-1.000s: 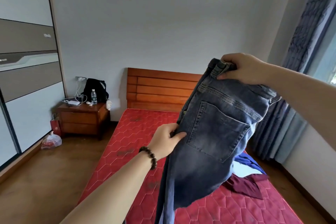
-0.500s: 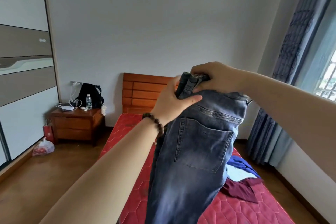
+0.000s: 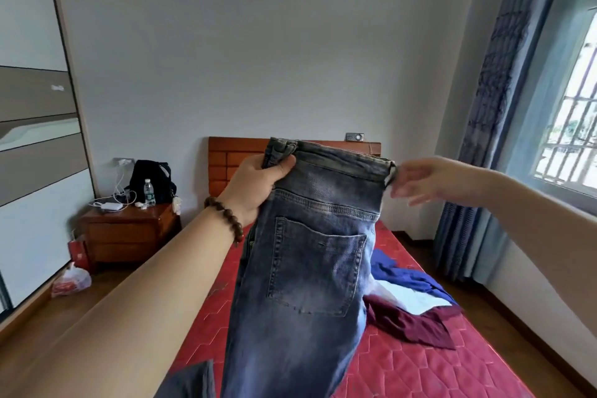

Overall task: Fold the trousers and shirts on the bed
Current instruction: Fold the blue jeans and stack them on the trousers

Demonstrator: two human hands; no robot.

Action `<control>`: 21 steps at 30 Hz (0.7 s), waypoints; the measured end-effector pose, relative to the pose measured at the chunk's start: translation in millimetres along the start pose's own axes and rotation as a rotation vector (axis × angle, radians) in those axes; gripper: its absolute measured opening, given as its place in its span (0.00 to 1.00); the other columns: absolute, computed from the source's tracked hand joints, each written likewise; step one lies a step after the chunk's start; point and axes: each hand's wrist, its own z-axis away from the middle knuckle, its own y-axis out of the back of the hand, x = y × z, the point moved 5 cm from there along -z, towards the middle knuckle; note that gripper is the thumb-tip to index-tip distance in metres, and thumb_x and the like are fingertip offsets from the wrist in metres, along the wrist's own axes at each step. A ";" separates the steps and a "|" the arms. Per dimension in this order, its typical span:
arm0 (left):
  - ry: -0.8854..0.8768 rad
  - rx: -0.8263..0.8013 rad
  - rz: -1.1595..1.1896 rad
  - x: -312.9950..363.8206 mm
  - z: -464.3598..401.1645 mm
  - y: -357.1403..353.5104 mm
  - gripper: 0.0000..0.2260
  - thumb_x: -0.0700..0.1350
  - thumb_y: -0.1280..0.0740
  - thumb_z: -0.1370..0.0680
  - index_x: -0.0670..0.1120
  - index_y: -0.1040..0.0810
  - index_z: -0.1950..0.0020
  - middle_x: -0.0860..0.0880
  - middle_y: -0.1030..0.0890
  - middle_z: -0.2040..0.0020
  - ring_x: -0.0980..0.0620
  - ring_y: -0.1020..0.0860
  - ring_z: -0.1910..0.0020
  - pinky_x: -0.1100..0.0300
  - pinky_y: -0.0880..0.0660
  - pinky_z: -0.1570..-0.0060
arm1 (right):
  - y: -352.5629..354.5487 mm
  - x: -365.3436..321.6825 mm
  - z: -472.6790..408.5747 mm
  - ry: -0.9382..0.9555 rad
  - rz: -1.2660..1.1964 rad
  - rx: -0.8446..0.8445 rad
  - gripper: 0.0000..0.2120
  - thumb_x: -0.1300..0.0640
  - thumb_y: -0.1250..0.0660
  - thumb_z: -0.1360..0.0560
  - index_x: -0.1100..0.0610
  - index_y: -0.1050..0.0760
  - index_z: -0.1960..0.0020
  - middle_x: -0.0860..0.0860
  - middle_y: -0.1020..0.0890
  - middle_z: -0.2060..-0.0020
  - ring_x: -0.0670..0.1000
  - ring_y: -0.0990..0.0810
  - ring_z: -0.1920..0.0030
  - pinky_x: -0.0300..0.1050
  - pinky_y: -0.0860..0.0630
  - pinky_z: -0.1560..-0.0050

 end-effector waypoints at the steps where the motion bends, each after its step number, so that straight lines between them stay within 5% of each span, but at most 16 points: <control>1: -0.007 -0.019 -0.002 -1.1 1.7 -2.1 0.08 0.49 0.29 0.32 0.45 0.15 0.60 0.46 0.15 0.56 0.49 0.16 0.56 0.58 0.20 0.58 | -10.8 5.7 2.0 -0.004 -0.141 -0.022 0.24 0.44 0.21 0.39 0.41 0.23 0.44 0.45 0.18 0.44 0.46 0.20 0.43 0.48 0.24 0.46; 3: -0.037 -0.055 -0.032 -3.6 6.7 -8.8 0.06 0.48 0.29 0.32 0.47 0.14 0.60 0.48 0.15 0.57 0.51 0.17 0.56 0.60 0.20 0.56 | -34.4 9.1 4.2 0.007 -0.398 -0.016 0.37 0.45 0.20 0.40 0.43 0.29 0.35 0.46 0.22 0.37 0.48 0.24 0.37 0.55 0.27 0.40; 8: -0.047 -0.072 -0.062 -7.8 20.2 -9.6 0.07 0.50 0.29 0.31 0.49 0.14 0.60 0.49 0.15 0.57 0.52 0.17 0.55 0.60 0.20 0.53 | -63.5 -6.3 12.7 0.151 -0.827 0.241 0.19 0.65 0.29 0.34 0.64 0.22 0.43 0.65 0.22 0.41 0.67 0.26 0.38 0.64 0.31 0.34; 11: -0.019 -0.050 -0.090 -3.7 31.2 -5.2 0.11 0.51 0.29 0.32 0.46 0.16 0.57 0.47 0.15 0.54 0.49 0.18 0.52 0.54 0.23 0.46 | -66.9 -17.3 24.0 0.194 -0.857 0.291 0.11 0.66 0.29 0.35 0.57 0.17 0.54 0.61 0.18 0.50 0.61 0.20 0.47 0.62 0.26 0.39; 14: 0.025 -0.035 -0.063 3.0 47.6 -3.6 0.11 0.51 0.29 0.32 0.46 0.15 0.56 0.46 0.15 0.52 0.48 0.18 0.50 0.53 0.24 0.44 | -67.0 -31.2 34.1 0.265 -0.820 0.344 0.08 0.66 0.28 0.36 0.55 0.18 0.59 0.55 0.15 0.58 0.53 0.16 0.57 0.49 0.18 0.53; 18: 0.039 0.001 0.011 21.5 71.0 -8.0 0.15 0.52 0.30 0.31 0.44 0.17 0.50 0.42 0.17 0.46 0.43 0.20 0.44 0.49 0.25 0.42 | -69.5 -42.3 50.9 0.345 -0.930 0.441 0.10 0.60 0.27 0.35 0.57 0.20 0.54 0.56 0.15 0.57 0.53 0.16 0.57 0.50 0.18 0.55; 21: 0.057 0.046 0.072 35.1 92.0 -17.2 0.14 0.52 0.29 0.31 0.43 0.16 0.53 0.42 0.16 0.49 0.43 0.18 0.47 0.49 0.23 0.45 | -96.1 -37.5 68.1 0.203 -0.951 0.234 0.20 0.59 0.28 0.35 0.62 0.23 0.43 0.59 0.17 0.51 0.56 0.17 0.54 0.54 0.18 0.53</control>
